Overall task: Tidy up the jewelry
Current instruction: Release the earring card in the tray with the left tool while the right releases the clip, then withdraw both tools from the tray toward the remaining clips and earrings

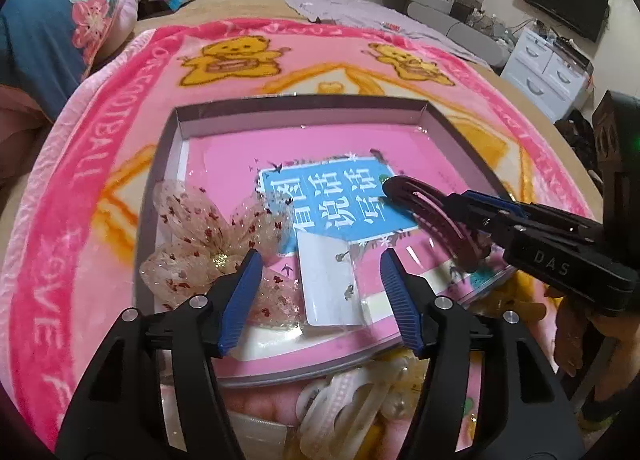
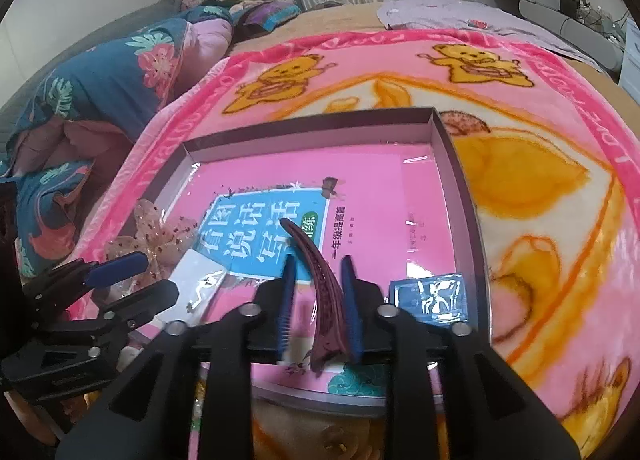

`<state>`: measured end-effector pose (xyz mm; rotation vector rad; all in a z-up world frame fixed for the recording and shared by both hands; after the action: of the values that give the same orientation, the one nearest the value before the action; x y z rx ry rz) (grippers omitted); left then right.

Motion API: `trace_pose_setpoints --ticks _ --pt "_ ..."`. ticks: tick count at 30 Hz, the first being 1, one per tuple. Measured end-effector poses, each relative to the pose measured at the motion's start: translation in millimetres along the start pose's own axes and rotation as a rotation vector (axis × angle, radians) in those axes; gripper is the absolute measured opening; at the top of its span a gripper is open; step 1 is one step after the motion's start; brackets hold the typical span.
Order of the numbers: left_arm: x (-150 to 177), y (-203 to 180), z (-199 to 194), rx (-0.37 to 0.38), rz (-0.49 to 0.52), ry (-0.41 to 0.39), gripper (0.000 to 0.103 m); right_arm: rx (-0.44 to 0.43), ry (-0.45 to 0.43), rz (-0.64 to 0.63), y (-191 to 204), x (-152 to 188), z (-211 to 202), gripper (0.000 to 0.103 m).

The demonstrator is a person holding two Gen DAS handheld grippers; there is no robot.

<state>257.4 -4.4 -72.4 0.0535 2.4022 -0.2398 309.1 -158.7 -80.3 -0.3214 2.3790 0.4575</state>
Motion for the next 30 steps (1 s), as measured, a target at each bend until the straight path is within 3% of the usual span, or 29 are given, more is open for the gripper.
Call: trace_pose_setpoints --ticks 7,14,21,30 --pt "-7 4 -22 -0.006 -0.010 -0.041 0.063 -0.005 -0.059 0.020 -6 -5 -20 0.042" --pt "-12 12 -53 -0.030 -0.043 -0.108 0.080 0.008 -0.158 0.057 -15 -8 -57 0.066" --pt "-13 23 -85 -0.040 -0.094 -0.157 0.092 0.030 -0.235 0.063 -17 -8 -96 0.073" --pt "-14 34 -124 -0.044 -0.147 -0.224 0.093 0.034 -0.274 0.019 -1 -3 -131 0.077"
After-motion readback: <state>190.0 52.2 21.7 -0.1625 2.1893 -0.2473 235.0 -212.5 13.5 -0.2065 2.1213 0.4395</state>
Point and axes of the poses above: each gripper's, at about its wrist camera, not at the fingertips, and z roughly the way its jaws point, y to its left, x to its underside, the point moved 5 cm from there along z, roughly the way its jaws point, and after that the axes turned 3 degrees about -y, right-handed, at the moved point
